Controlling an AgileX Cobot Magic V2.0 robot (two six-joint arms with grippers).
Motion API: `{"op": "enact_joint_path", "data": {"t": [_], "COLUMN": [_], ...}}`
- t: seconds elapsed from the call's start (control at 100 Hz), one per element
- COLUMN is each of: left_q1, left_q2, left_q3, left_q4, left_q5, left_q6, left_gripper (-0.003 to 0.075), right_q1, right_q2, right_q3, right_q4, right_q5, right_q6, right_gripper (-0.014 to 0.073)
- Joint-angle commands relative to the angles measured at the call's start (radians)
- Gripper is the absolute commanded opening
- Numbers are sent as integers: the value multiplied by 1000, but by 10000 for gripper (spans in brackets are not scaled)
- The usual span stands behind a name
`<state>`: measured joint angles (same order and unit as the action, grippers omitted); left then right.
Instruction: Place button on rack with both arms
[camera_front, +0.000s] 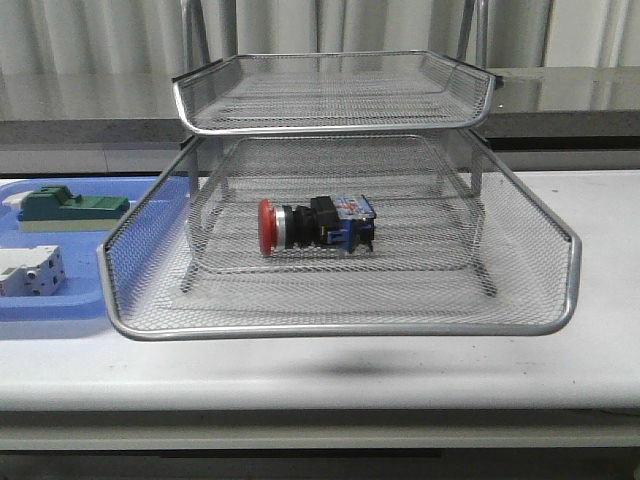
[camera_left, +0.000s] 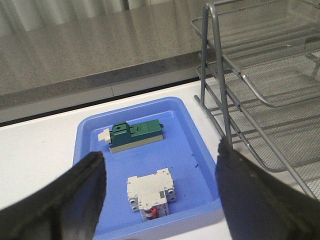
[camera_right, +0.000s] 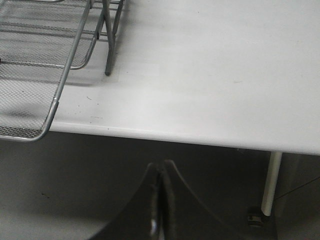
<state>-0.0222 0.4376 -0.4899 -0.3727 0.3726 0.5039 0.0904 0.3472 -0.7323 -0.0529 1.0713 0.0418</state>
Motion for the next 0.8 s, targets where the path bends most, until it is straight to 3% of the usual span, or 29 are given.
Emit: {"op": "enact_joint_path", "data": {"t": [0.0, 0.26, 0.57, 0.69, 0.79], "left_q1": [4, 4, 4, 4, 4], "left_q2": [-73, -172, -172, -172, -172], "left_q3": [28, 118, 123, 123, 123], "left_q4": [-37, -54, -59, -59, -59], "left_q5": [-124, -281, -287, -287, -282], "left_q6": [-13, -13, -13, -13, -13], "left_gripper": [461, 461, 455, 382, 267], "right_q1": [-4, -4, -4, -4, -4], "right_q2": [6, 6, 6, 6, 6], "right_q3": [-34, -34, -34, -34, -34], "right_q4": [-11, -11, -11, -11, -11], "right_q5": [-65, -65, -65, -65, -65], "right_q6": [-4, -4, -4, -4, -4], "right_gripper": [-70, -70, -70, -70, -70]}}
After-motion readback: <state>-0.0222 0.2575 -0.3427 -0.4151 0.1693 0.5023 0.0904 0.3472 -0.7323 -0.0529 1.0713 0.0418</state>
